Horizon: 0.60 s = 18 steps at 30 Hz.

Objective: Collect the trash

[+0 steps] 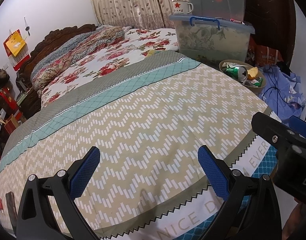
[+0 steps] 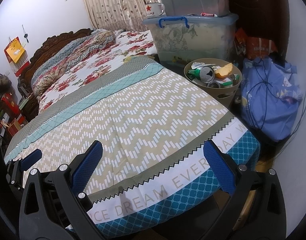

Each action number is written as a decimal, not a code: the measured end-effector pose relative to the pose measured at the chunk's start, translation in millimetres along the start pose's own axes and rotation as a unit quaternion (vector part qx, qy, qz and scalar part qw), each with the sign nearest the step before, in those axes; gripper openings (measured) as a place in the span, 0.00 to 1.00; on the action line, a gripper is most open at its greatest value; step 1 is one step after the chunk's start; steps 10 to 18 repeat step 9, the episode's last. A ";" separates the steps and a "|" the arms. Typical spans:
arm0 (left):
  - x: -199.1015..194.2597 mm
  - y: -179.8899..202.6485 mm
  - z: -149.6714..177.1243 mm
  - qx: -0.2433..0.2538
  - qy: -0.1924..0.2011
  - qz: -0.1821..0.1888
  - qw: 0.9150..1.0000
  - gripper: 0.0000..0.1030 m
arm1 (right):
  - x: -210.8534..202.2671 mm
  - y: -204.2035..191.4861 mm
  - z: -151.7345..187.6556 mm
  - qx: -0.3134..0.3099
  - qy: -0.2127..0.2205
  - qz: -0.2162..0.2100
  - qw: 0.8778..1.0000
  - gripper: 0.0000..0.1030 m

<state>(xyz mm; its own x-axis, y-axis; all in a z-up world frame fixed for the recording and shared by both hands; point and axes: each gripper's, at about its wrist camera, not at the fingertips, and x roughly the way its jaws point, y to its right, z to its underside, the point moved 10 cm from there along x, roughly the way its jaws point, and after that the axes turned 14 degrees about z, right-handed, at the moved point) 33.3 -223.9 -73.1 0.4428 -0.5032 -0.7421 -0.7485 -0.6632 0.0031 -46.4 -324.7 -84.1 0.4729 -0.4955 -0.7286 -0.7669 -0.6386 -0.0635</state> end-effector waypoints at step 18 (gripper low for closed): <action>1.6 -4.3 3.0 -0.009 -0.008 0.001 1.000 0.92 | 0.6 3.2 -1.8 -0.002 0.007 0.002 1.000 0.97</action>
